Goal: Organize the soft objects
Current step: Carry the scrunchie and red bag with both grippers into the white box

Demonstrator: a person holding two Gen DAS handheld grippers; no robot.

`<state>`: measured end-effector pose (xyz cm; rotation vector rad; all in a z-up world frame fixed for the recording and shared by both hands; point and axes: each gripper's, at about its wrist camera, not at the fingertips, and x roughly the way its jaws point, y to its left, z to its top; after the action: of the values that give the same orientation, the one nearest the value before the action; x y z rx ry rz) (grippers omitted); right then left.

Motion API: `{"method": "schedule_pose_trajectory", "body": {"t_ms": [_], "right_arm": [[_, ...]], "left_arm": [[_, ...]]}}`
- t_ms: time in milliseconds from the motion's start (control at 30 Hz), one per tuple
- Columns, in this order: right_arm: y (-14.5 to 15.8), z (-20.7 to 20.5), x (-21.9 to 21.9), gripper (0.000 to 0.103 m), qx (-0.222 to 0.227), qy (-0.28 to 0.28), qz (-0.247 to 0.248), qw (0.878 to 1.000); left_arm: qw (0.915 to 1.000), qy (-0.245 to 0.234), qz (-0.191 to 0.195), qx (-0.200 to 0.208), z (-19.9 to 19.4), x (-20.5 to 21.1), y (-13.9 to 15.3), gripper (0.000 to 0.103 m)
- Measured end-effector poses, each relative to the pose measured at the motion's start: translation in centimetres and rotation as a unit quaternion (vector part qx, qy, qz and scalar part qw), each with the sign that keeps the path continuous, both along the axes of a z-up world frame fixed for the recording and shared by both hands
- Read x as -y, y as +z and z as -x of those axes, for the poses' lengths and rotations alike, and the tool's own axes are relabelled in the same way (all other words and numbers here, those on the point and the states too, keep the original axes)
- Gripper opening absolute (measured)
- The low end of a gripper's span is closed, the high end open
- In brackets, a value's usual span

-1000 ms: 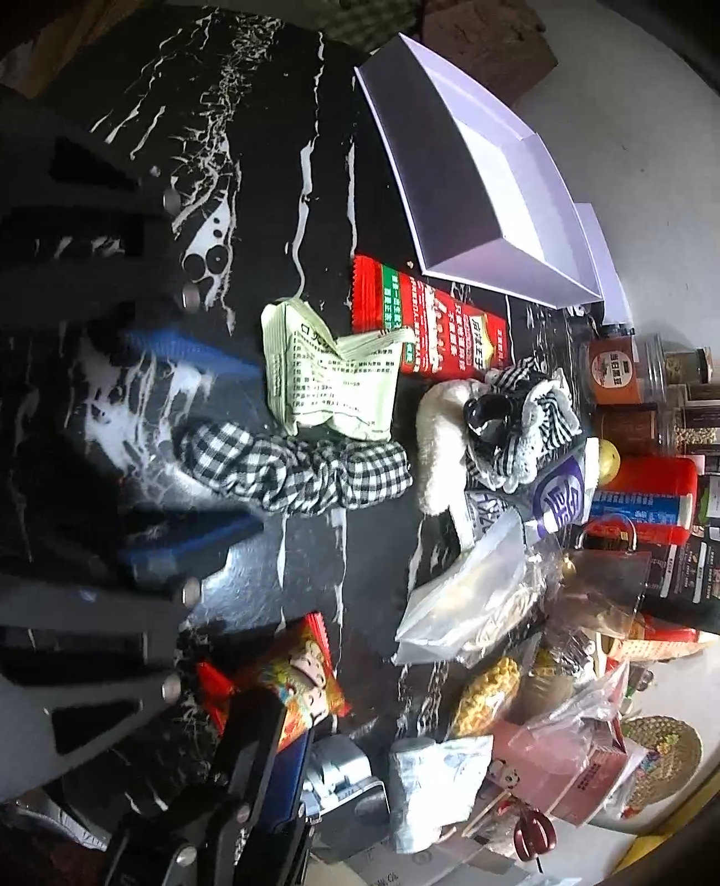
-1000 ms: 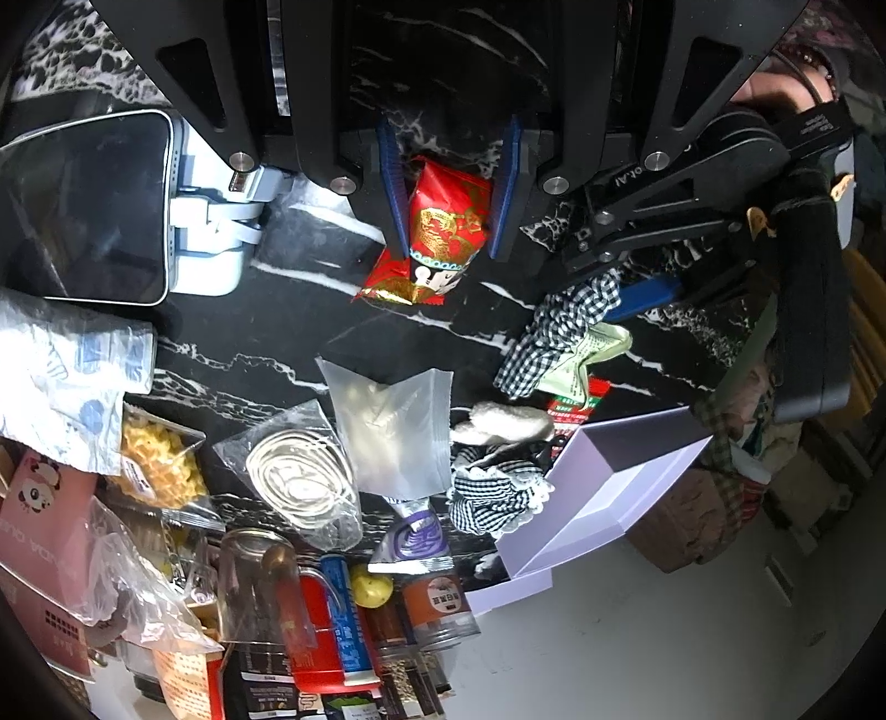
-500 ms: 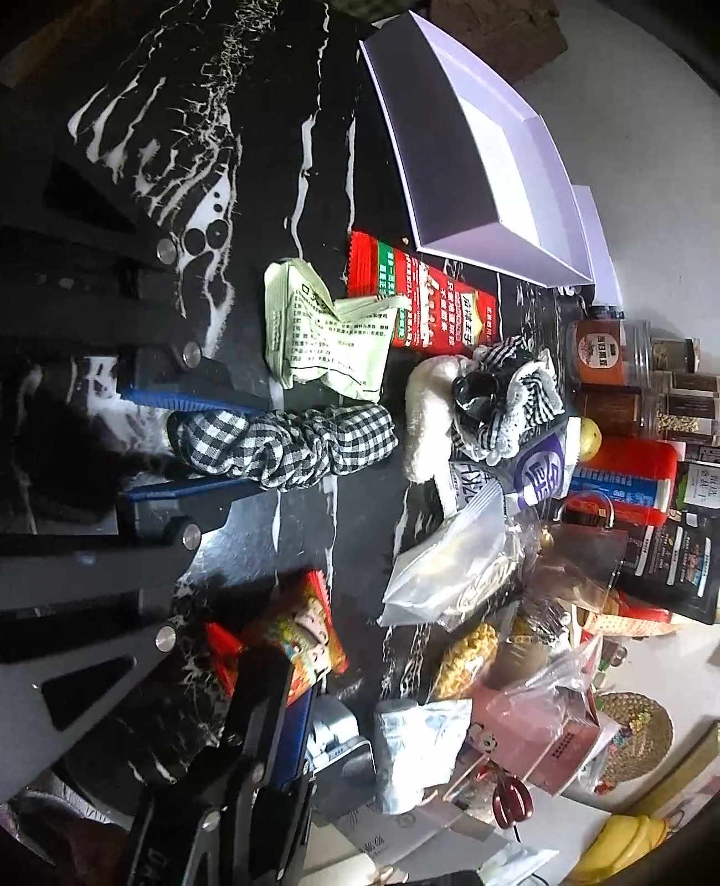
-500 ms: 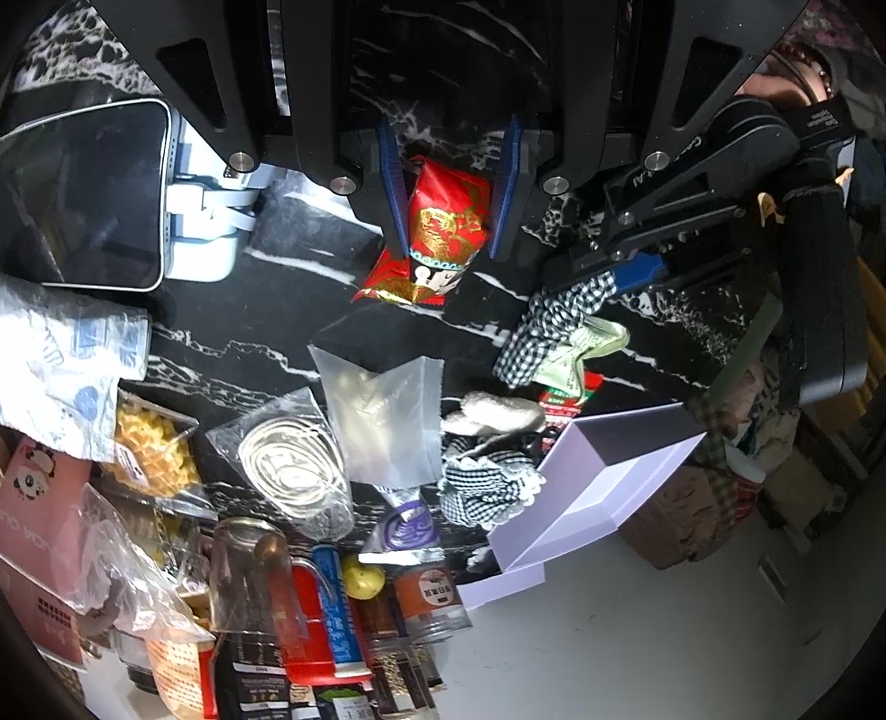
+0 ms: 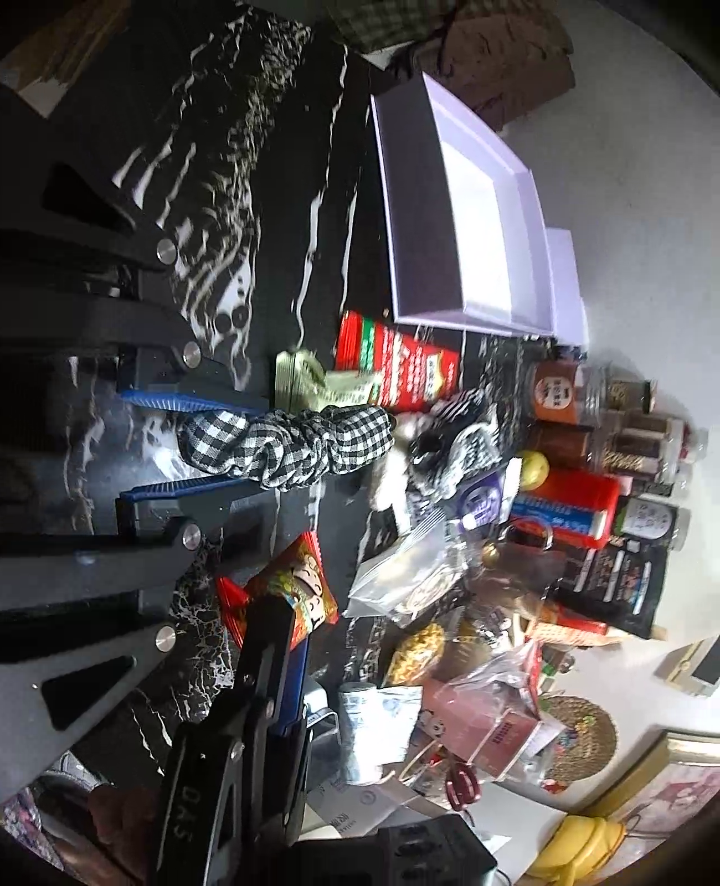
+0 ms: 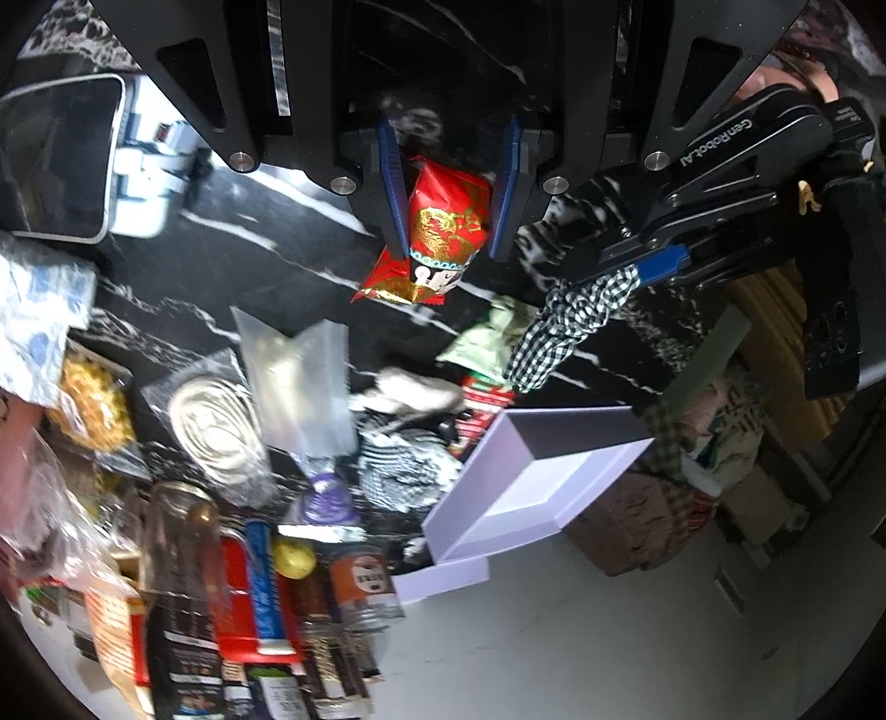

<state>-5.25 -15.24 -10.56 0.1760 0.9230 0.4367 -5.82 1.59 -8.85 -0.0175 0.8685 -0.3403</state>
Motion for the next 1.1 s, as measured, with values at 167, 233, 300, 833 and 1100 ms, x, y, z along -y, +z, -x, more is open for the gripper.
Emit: {"method": "schedule_pose_trajectory", "body": {"t_ms": [167, 233, 300, 833, 1100], "right_arm": [[1.0, -0.6, -1.5, 0.028, 0.012, 0.024, -0.008, 1.0], [1.5, -0.9, -2.3, 0.028, 0.019, 0.036, -0.01, 0.999], [2.0, -1.2, -3.0, 0.028, 0.026, 0.046, -0.011, 0.999], [6.4, -5.1, -8.8, 0.028, 0.086, 0.107, -0.019, 0.99], [8.1, -7.7, -11.0, 0.028, 0.111, 0.123, -0.021, 0.986]], "left_arm": [[0.9996, 0.023, 0.003, 0.017, 0.2, -1.7, 1.4, 0.021], [0.9992, 0.032, 0.003, 0.024, 0.3, -2.3, 2.0, 0.021], [0.9986, 0.043, 0.004, 0.031, 0.2, -3.0, 2.5, 0.021], [0.9912, 0.089, -0.001, 0.097, -1.8, -7.8, 6.9, 0.021], [0.9884, 0.101, 0.003, 0.113, -4.5, -9.5, 8.2, 0.021]]}}
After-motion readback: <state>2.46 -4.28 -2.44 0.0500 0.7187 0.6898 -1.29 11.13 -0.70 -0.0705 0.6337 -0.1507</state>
